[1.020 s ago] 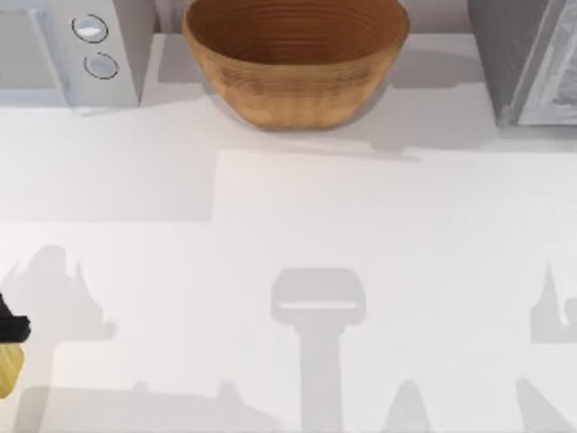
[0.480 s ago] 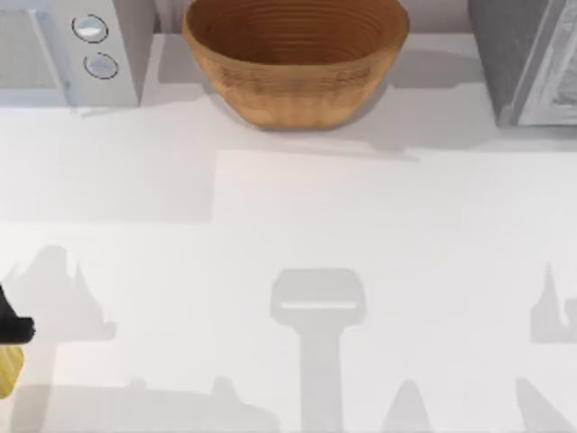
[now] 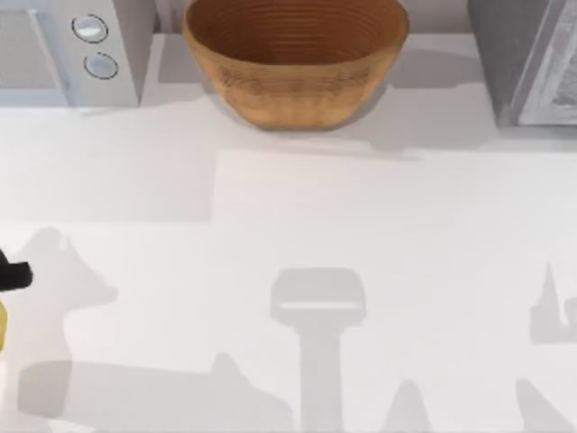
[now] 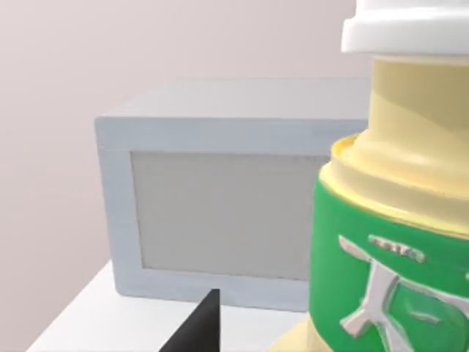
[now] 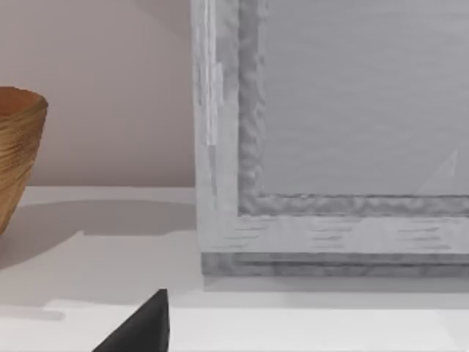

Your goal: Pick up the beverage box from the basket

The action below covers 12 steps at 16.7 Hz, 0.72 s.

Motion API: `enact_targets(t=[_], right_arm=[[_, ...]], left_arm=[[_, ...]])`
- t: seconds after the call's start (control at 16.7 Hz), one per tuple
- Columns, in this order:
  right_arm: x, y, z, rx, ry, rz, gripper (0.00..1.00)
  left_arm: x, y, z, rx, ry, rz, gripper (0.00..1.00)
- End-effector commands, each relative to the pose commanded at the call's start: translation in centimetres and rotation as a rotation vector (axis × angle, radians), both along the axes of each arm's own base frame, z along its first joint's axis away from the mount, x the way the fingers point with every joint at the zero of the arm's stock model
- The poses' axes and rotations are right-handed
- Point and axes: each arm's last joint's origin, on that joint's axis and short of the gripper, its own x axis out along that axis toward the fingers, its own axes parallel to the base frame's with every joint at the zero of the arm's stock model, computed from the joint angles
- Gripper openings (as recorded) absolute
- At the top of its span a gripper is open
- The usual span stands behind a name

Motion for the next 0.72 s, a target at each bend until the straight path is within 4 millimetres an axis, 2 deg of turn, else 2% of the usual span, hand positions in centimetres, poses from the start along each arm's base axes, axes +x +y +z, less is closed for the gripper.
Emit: enact_targets(t=[0.72], right_arm=[[0.0, 0.0, 0.0, 0.0, 0.0, 0.0, 1.0]], left_arm=[[2.1, -3.0, 0.7, -0.022, -0.077, 0.225, 0.0]])
